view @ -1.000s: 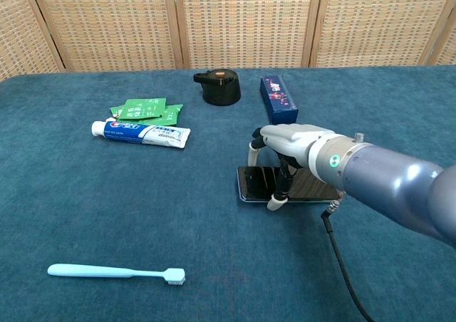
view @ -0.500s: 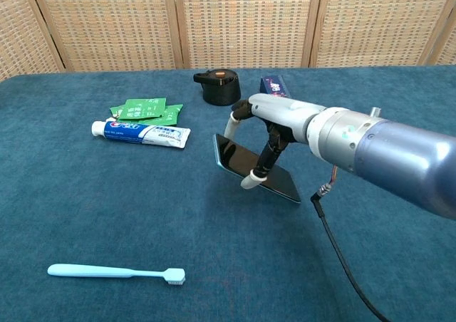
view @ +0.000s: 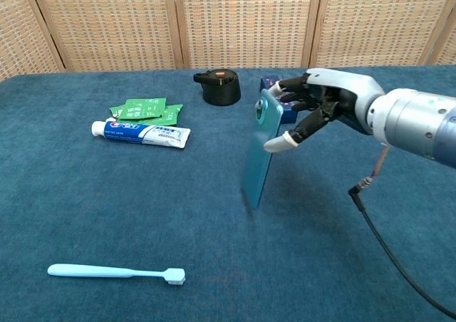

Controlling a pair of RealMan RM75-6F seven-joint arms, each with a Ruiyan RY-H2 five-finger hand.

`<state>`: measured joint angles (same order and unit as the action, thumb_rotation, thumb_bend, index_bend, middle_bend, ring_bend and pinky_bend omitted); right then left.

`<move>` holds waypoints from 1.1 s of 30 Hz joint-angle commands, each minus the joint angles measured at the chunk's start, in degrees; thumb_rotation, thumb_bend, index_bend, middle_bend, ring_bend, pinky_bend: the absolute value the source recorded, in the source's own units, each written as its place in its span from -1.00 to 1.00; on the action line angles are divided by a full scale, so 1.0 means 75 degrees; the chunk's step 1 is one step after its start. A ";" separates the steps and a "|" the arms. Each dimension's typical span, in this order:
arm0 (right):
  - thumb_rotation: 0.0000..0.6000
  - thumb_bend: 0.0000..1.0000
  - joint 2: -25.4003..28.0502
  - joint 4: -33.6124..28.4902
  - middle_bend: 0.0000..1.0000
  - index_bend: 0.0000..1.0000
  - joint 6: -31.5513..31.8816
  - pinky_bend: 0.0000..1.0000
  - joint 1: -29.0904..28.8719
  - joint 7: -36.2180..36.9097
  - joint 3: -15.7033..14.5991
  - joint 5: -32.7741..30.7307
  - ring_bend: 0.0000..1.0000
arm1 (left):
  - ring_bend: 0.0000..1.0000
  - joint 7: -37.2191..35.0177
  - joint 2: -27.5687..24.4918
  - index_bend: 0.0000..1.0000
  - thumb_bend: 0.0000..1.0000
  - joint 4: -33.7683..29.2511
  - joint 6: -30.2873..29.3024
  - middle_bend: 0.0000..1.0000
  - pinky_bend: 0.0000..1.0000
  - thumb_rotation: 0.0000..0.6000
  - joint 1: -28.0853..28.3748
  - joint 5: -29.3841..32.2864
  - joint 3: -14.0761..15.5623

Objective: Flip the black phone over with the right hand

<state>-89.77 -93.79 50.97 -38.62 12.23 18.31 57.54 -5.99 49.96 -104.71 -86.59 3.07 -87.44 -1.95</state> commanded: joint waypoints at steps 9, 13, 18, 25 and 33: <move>1.00 -0.24 0.0594 0.2217 -1.00 -1.00 -0.1154 -1.00 0.1202 0.3312 -0.0798 0.1222 -1.00 | -1.00 0.0045 -0.0012 -1.00 -1.00 -0.0063 -0.0187 -1.00 -1.00 1.00 -0.0096 -0.0296 0.0116; 1.00 -0.24 0.0595 0.2919 -1.00 -1.00 -0.1249 -1.00 0.1409 0.4051 -0.0725 0.1175 -1.00 | -1.00 0.0005 -0.0024 -1.00 -1.00 -0.0064 -0.0291 -1.00 -1.00 1.00 -0.0150 -0.0384 0.0148; 1.00 -0.24 0.0961 0.3339 -1.00 -1.00 -0.0983 -1.00 0.1735 0.4863 -0.0748 0.1674 -1.00 | -1.00 -0.0077 -0.0045 -1.00 -1.00 -0.0056 -0.0381 -1.00 -1.00 1.00 -0.0191 -0.0468 0.0172; 1.00 -0.31 0.1862 0.3128 -1.00 -1.00 0.0282 -1.00 0.2303 0.5254 -0.1070 0.2896 -1.00 | -1.00 -0.0051 -0.0045 -1.00 -1.00 -0.0075 -0.0573 -1.00 -1.00 1.00 -0.0285 -0.0736 0.0262; 1.00 -1.00 0.2441 0.3131 -1.00 -1.00 0.3505 -1.00 0.3319 0.1517 -0.1690 0.4579 -1.00 | -1.00 0.0291 0.0099 -1.00 -1.00 -0.0029 -0.0839 -1.00 -1.00 1.00 -0.0410 -0.1065 0.0345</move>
<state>-74.66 -69.35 65.06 -18.70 38.76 8.47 85.21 -4.10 50.51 -104.98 -92.67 0.14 -95.17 0.51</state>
